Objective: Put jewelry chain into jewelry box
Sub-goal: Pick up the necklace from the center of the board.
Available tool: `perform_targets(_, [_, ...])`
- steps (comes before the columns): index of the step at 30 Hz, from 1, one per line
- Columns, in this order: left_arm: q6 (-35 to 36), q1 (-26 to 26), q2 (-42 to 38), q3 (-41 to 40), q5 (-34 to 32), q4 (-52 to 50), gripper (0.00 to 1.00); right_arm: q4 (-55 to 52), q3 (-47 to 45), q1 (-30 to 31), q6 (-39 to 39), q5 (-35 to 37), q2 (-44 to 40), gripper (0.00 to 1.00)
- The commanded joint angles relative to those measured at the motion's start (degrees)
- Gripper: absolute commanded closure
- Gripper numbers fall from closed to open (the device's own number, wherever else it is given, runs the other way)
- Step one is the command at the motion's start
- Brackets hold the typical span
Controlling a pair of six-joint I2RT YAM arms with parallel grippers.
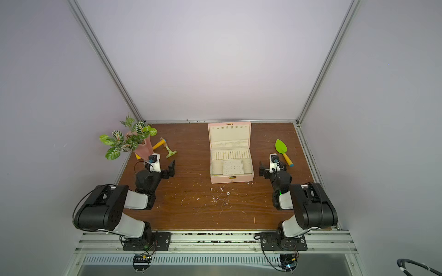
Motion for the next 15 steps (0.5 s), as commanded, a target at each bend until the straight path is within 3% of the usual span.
perform_targets(1, [0.9,0.8,0.6,0.7,0.8,1.3,0.01,2.5,1.5,-0.2,-0.5,-0.8,0.3,0.01])
perform_targets(9, [0.9,0.8,0.5,0.8,0.9,1.3,0.01,2.4,1.5,-0.2,-0.5,-0.8,0.4,0.00])
perform_targets(15, [-1.1,0.9,0.8,1.3,-3.6,1.0,0.01,2.1,1.7,-0.2,0.6,2.0,0.0,0.01])
